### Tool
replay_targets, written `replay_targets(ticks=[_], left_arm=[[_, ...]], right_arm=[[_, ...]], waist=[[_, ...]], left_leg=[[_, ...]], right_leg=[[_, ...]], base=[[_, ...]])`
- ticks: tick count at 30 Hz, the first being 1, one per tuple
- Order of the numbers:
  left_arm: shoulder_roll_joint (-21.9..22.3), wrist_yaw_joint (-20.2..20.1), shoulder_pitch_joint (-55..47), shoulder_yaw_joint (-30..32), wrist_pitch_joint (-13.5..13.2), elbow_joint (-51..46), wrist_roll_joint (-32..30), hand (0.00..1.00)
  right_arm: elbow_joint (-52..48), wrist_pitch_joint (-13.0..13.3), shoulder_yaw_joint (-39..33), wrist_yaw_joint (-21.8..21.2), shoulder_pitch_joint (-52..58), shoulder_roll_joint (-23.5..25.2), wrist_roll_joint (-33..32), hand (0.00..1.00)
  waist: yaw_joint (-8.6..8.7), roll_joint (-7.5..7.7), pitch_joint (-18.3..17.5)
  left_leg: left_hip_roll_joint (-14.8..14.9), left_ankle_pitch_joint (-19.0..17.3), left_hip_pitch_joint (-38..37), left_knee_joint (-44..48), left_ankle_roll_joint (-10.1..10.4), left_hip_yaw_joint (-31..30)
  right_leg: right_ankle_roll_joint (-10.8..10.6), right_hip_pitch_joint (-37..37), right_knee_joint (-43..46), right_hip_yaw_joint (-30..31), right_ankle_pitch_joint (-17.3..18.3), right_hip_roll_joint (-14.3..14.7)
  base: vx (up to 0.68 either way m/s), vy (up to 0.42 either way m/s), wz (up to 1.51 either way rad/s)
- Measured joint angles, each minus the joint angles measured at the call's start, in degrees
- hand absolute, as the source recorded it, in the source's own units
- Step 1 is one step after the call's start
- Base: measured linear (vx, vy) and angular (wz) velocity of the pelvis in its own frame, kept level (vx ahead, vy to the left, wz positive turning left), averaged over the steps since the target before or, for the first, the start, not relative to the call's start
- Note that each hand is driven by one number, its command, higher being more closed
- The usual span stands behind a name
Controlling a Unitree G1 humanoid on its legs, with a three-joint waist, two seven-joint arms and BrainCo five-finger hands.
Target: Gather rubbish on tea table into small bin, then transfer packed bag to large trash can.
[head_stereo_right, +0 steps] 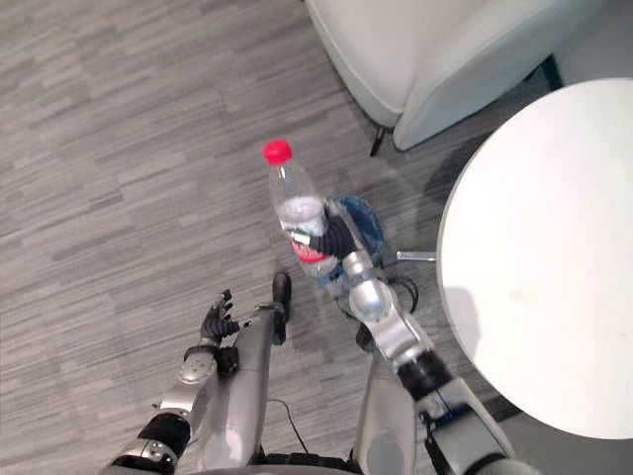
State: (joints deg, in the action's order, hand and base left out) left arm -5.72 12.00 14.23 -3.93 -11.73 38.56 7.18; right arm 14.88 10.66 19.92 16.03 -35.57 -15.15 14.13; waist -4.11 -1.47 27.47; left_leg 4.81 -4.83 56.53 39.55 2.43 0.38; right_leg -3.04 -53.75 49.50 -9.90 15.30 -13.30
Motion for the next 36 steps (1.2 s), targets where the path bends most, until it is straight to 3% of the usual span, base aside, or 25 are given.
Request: replay_targets(ticks=[3,13,20,21,36], left_arm=[[-0.09,0.75,5.43,1.36,-0.35,-1.62,0.47,0.0],[-0.08,0.84,5.55,2.38,-1.57,-5.4,1.3,0.0],[-0.11,0.85,5.55,2.37,-2.29,-5.56,2.31,0.0],[-0.1,0.84,5.55,2.37,-2.36,-5.64,2.36,0.0],[-0.04,0.88,5.55,2.38,-2.45,-6.3,2.36,0.0]], right_arm=[[5.78,-2.43,-2.97,1.79,-6.5,-1.67,-0.01,1.0],[15.26,-3.79,-4.56,3.72,-10.72,-3.9,-0.03,1.0],[19.33,-4.68,-6.0,5.04,-12.65,-4.44,-0.15,1.0],[20.09,-4.7,-6.05,5.07,-12.94,-4.44,-0.21,0.0],[20.17,-4.72,-6.83,5.07,-11.22,-2.1,-0.29,0.0]], waist=[[-0.29,-0.07,3.57],[-1.46,-0.1,3.58],[-1.44,-0.1,3.58],[-1.47,-0.1,3.58],[-1.36,-0.04,3.54]], left_leg=[[-0.38,0.64,5.98,3.2,0.34,-0.85],[-0.67,2.05,13.2,3.13,1.06,-1.62],[-0.69,3.11,13.94,2.52,1.49,-1.93],[-0.7,3.12,14.03,2.47,1.51,-1.98],[-0.93,4.59,14.5,1.03,1.95,-3.4]], right_leg=[[0.7,-5.94,4.54,-0.18,0.56,-0.92],[0.78,-14.19,7.35,0.03,1.14,-1.14],[1.23,-15.09,7.58,-0.45,0.9,-1.27],[1.13,-15.16,7.58,-0.5,0.97,-1.27],[1.19,-15.52,7.83,-1.8,1.02,-1.43]], base=[[-0.14,-0.05,0.19],[-0.02,-0.023,0.06],[0.0,-0.014,0.03],[0.0,0.0,0.0],[-0.01,-0.008,0.02]])
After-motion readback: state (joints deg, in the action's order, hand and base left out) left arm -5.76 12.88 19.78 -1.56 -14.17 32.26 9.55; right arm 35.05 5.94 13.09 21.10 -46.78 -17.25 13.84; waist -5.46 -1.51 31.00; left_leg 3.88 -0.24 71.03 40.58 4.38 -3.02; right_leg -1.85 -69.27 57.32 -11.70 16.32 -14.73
